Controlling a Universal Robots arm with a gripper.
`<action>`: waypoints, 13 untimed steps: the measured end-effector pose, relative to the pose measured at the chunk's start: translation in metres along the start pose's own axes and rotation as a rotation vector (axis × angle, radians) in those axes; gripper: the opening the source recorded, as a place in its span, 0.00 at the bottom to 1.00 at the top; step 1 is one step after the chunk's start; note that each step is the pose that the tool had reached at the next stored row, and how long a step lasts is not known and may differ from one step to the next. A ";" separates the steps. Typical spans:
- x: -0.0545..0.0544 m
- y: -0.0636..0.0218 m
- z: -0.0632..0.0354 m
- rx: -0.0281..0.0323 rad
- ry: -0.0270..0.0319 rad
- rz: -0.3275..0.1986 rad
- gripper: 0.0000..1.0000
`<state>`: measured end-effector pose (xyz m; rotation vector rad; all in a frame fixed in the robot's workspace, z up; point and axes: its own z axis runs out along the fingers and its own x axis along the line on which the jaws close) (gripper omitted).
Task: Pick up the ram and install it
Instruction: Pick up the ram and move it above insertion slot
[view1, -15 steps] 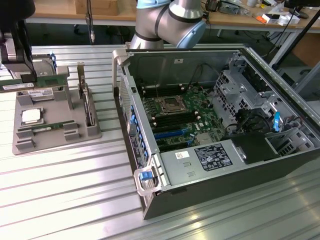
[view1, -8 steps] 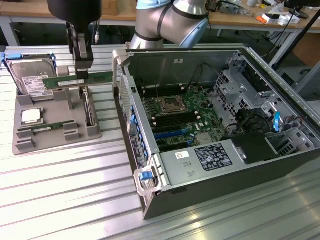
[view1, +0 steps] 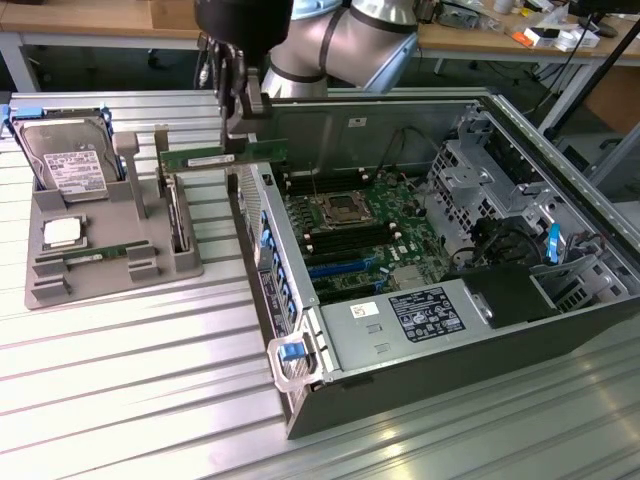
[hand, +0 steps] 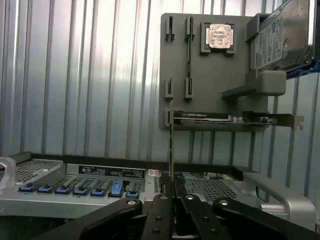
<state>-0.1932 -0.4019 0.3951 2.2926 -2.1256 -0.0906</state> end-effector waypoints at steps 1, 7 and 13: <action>0.001 -0.0109 -0.0006 -0.0004 0.0000 0.000 0.12; 0.005 -0.0699 -0.0037 -0.0027 -0.0002 0.000 0.12; 0.009 -0.1194 -0.0062 -0.0048 -0.0004 0.000 0.12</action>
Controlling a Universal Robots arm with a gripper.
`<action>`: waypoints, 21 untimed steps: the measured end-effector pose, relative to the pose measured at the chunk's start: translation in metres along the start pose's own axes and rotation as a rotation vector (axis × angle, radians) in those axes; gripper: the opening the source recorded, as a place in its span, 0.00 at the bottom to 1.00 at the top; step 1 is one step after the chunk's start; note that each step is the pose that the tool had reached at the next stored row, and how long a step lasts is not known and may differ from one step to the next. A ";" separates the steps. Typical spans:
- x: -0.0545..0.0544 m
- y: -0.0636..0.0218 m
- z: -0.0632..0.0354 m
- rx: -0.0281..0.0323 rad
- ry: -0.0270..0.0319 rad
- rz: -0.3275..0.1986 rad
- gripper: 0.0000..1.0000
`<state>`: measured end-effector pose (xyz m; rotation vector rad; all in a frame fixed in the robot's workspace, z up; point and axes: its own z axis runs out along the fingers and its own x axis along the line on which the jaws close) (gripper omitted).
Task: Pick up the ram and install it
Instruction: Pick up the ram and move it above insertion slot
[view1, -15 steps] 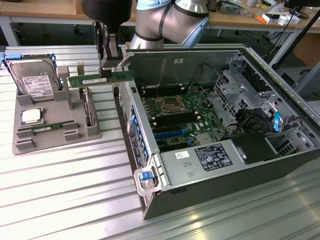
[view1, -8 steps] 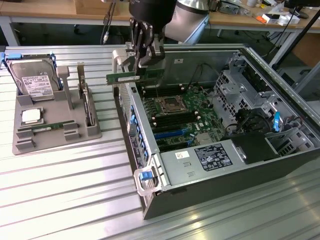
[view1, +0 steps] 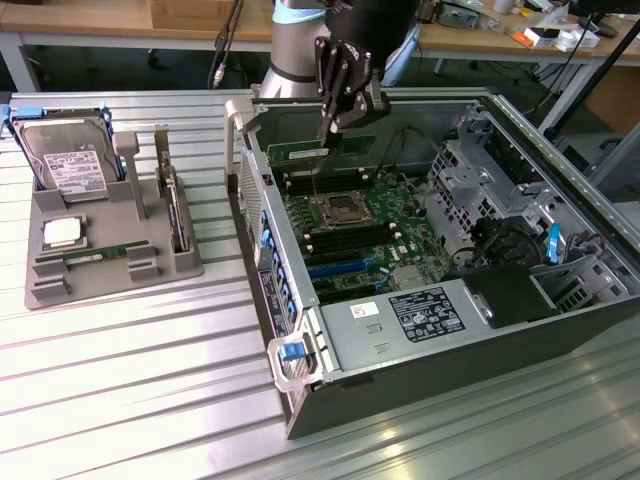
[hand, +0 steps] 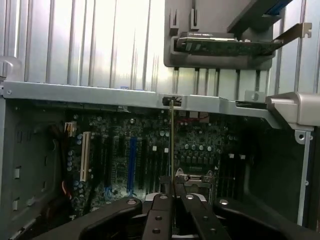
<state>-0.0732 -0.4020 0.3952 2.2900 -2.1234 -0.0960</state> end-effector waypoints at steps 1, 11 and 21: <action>0.001 -0.0103 -0.0006 -0.0005 0.0000 0.000 0.12; 0.008 -0.1055 -0.0060 -0.0045 -0.0003 0.000 0.12; 0.009 -0.1116 -0.0063 -0.0022 -0.0040 0.066 0.12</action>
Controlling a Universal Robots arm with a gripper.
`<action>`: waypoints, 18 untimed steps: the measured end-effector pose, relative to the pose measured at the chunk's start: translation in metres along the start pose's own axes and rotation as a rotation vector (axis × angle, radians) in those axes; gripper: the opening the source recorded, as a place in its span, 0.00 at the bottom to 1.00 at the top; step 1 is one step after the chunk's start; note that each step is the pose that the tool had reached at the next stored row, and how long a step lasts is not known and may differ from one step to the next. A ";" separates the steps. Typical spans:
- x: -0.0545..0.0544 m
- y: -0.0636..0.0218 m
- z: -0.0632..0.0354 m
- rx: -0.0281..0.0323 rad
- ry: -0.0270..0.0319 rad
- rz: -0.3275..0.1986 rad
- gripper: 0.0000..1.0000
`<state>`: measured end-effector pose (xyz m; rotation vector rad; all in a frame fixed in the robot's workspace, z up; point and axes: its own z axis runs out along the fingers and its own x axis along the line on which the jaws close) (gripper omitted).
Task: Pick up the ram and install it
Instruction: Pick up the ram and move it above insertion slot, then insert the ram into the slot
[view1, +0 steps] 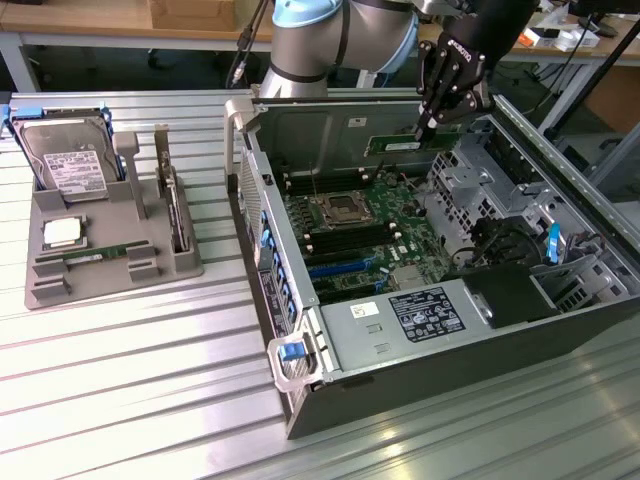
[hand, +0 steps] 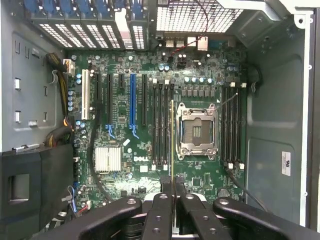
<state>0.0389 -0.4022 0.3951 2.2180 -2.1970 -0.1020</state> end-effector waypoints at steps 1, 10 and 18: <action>0.000 -0.0005 0.0000 0.0000 -0.0001 0.000 0.12; 0.000 -0.0082 0.0000 -0.0006 0.0000 0.000 0.12; 0.000 -0.0084 0.0039 -0.0007 0.0000 0.000 0.12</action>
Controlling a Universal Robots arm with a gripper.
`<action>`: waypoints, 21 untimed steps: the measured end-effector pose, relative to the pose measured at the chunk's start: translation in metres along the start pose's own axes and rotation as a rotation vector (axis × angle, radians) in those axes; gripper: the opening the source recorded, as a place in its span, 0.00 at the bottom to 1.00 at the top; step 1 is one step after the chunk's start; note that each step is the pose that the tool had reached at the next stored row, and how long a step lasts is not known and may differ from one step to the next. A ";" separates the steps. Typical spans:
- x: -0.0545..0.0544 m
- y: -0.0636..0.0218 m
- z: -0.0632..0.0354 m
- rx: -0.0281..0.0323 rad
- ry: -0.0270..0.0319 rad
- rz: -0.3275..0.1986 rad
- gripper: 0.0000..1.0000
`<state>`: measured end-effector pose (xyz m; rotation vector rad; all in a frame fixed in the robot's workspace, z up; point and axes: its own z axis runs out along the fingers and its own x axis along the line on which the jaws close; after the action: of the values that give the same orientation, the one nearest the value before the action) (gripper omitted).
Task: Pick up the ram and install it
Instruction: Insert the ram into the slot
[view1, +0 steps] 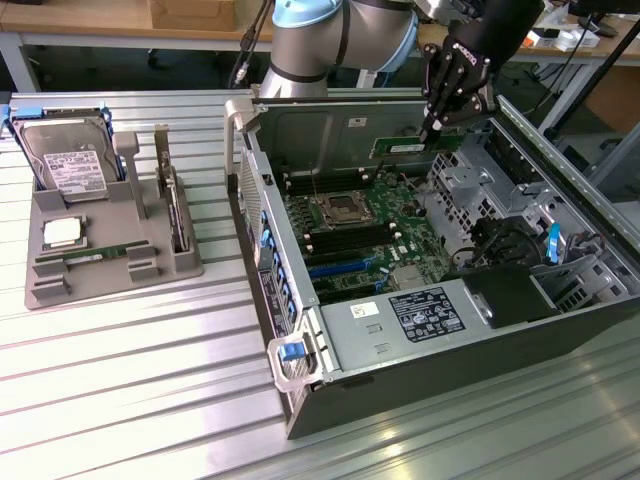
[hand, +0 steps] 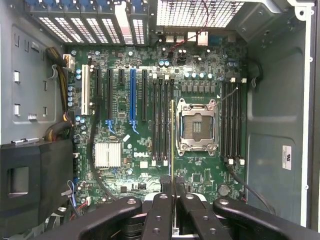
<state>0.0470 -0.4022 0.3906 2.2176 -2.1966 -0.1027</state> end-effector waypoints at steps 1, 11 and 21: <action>0.000 -0.0001 0.0049 0.0000 0.0000 0.000 0.12; 0.002 0.0004 0.0436 0.0000 0.0016 0.000 0.12; 0.003 0.0007 0.0758 -0.0001 0.0075 0.000 0.12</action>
<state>0.0418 -0.4023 0.3149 2.2138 -2.1933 -0.0943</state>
